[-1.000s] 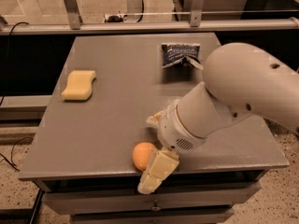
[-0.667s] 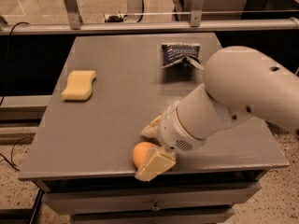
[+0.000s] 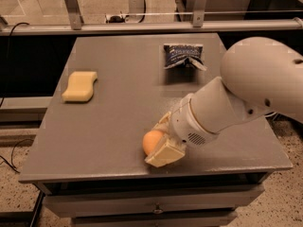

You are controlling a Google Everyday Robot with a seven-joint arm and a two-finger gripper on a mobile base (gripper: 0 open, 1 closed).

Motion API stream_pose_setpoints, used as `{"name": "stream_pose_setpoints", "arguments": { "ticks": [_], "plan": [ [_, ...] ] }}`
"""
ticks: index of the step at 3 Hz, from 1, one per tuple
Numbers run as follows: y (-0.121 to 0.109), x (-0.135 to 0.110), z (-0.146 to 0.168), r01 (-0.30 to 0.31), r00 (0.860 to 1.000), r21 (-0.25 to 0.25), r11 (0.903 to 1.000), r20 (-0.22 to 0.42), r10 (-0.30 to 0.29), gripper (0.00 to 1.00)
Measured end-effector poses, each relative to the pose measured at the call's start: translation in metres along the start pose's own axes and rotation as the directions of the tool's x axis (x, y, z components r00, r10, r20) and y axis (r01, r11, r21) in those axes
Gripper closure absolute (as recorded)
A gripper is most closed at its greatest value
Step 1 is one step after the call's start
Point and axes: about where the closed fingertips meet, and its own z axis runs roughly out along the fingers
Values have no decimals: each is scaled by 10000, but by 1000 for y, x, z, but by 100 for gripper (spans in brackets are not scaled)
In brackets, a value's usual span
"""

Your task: Move orange near blue chip bag

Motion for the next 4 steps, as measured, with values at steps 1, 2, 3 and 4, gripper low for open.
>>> {"name": "stream_pose_setpoints", "arguments": {
  "ticks": [1, 2, 3, 4],
  "plan": [
    [-25, 5, -31, 38, 10000, 756, 9971, 84, -44, 100],
    [-62, 11, -80, 135, 9998, 1774, 9841, 111, -157, 100],
    [-61, 11, -79, 137, 9998, 1762, 9843, 104, -157, 100],
    [-79, 21, -90, 79, 9998, 2216, 9751, 182, -123, 100]
  ]
}}
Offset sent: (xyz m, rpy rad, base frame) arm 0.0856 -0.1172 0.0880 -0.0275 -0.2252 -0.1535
